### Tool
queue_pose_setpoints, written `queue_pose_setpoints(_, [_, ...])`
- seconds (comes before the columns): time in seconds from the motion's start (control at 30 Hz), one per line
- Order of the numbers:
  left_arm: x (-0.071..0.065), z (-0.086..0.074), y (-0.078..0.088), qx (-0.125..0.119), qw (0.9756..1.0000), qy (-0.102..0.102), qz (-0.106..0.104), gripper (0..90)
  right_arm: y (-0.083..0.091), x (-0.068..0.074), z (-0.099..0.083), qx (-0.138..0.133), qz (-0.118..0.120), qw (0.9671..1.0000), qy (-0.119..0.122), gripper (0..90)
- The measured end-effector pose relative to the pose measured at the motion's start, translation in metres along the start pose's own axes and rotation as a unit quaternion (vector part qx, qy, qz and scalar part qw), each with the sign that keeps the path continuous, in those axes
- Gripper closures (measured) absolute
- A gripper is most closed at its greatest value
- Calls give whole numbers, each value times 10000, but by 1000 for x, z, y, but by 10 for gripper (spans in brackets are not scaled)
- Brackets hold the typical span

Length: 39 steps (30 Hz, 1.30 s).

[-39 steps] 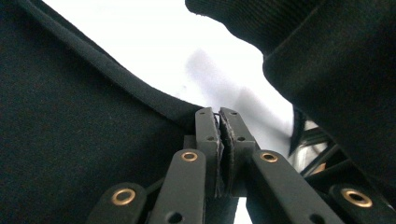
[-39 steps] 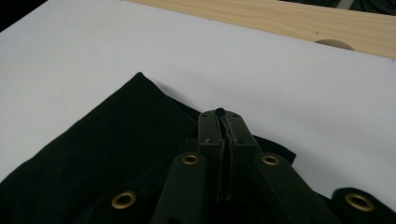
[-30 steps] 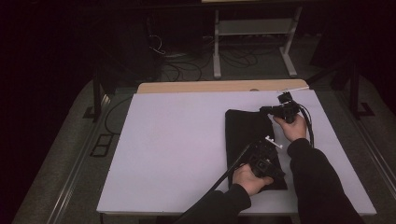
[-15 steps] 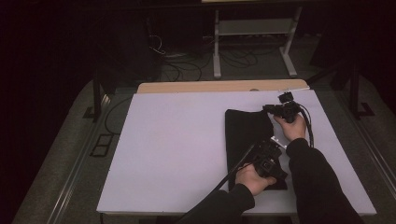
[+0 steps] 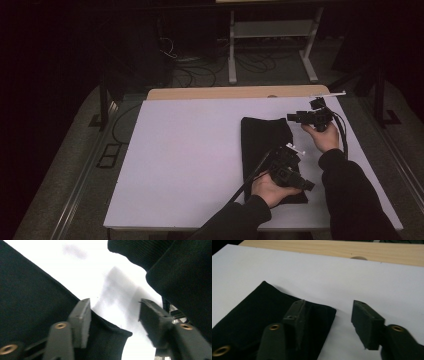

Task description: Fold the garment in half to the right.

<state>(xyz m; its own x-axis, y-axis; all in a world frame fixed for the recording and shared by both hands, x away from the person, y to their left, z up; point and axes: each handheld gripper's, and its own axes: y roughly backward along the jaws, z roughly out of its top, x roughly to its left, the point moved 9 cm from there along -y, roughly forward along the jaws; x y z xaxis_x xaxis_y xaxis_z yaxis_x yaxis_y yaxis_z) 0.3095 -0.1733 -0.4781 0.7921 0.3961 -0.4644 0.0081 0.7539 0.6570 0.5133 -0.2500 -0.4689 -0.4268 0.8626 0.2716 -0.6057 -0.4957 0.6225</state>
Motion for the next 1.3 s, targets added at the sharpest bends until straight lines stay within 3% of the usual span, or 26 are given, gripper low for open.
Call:
queue_pose_setpoints(0.23, [9, 6, 15, -250, 9997, 39, -62, 285, 15, 2, 5, -220, -70, 9997, 45, 207])
queue_pose_setpoints(0.3, [12, 6, 19, -275, 9996, 29, 26, 208, 20, 2, 6, -273, -63, 9996, 41, 157])
queue_pose_setpoints(0.37, [13, 6, 22, -288, 9995, 99, -40, 164, 24, 2, 7, -291, -64, 9995, 42, 123])
queue_pose_setpoints(0.43, [16, 6, 26, -290, 9996, 28, -7, 130, 28, 2, 5, -275, -77, 9996, 47, 8])
queue_pose_setpoints(0.77, [35, 6, 49, -456, 9984, -90, 332, 3, 43, 2, -1, -216, -164, 9996, 95, 0])
queue_pose_setpoints(1.0, [47, 3, 66, -557, 9972, -196, 459, 0, 53, 11, -2, -242, -140, 9992, 302, 0])
queue_pose_setpoints(1.3, [63, -3, 89, -667, 9953, -164, 688, 0, 63, 24, -5, -237, -58, 9984, 511, 0])
